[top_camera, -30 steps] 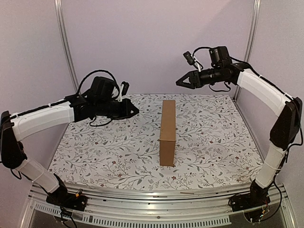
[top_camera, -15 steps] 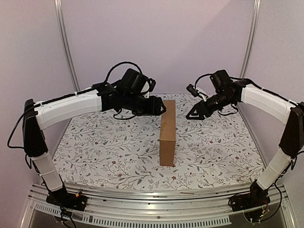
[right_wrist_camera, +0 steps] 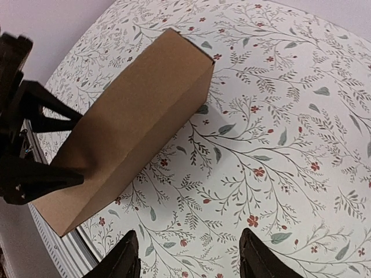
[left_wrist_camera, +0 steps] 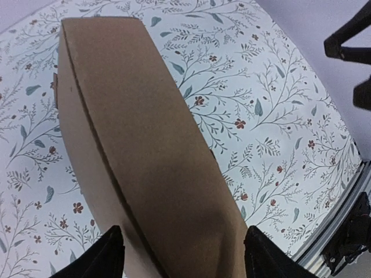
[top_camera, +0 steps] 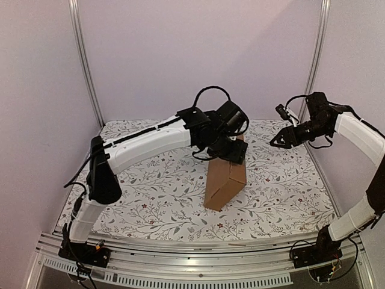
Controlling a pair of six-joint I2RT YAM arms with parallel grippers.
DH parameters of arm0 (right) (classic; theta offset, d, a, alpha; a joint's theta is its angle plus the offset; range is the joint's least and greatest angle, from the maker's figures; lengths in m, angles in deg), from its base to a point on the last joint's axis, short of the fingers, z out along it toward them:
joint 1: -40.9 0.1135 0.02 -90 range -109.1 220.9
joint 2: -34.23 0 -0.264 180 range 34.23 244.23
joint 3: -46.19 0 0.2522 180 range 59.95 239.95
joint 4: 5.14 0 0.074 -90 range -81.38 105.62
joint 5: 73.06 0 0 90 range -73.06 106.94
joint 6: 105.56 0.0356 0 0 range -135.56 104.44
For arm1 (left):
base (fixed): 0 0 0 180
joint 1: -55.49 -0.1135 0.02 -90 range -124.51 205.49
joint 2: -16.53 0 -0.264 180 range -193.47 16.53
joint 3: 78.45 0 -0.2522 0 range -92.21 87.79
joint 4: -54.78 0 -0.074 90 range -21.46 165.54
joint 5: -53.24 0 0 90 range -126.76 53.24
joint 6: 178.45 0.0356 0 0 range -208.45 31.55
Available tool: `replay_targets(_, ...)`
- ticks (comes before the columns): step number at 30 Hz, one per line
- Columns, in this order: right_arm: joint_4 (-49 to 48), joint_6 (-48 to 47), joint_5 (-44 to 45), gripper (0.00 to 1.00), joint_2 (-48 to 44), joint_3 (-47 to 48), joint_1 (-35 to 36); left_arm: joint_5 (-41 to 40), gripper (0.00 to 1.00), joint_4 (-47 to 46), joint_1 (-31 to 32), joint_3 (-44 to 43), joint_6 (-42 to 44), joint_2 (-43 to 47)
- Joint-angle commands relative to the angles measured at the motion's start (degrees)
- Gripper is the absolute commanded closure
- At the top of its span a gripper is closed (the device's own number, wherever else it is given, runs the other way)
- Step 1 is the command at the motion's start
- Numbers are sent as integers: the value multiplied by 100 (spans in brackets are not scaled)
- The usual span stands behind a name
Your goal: Fold the paper box
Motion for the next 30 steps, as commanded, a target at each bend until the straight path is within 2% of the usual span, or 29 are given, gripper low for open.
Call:
replay_targets(1,636,-363,-419,43,-488,-240,-1296,-1057,32,1424,800,-1665,589,-1310)
replay_targets(3,800,-562,-493,43,-621,-312,-1721,-1332,31,1334,1076,-1938,761,-1657)
replay_targets(6,970,-874,-491,42,-768,-439,-2026,-1808,22,817,1415,-1648,1055,-1614)
replay_targets(10,1004,-1106,-572,41,-966,-588,-2036,-2221,18,-442,1584,-227,1442,-609)
replay_targets(12,794,-1077,-542,37,-1038,-572,-2031,-2268,16,-1130,1502,732,1537,253)
replay_targets(13,659,-929,-508,15,-1079,-553,-2038,-2245,15,-1405,1429,1218,1563,622)
replay_targets(14,510,-820,-484,3,-1112,-517,-2033,-2207,12,-1608,1339,1655,1589,1003)
replay_targets(15,361,-639,-434,2,-1171,-477,-2033,-2176,5,-1716,1217,2053,1582,1335)
replay_targets(16,154,-501,-355,1,-1229,-454,-2028,-2149,1,-1793,1083,2456,1549,1683)
replay_targets(19,-840,-277,-219,1,-1590,-664,-1948,-1854,1,-1663,477,3417,1364,2533)
replay_targets(22,-2022,618,386,1,-2129,-1117,-1769,-1792,0,-1252,-97,4150,1180,3218)
replay_targets(25,-2334,798,319,1,-2336,-1253,-1635,-2216,0,-1016,-389,4934,1174,3859)
replay_targets(30,-2519,1218,425,1,-1998,-1381,-1451,-2441,0,-1062,-798,5946,1134,4788)
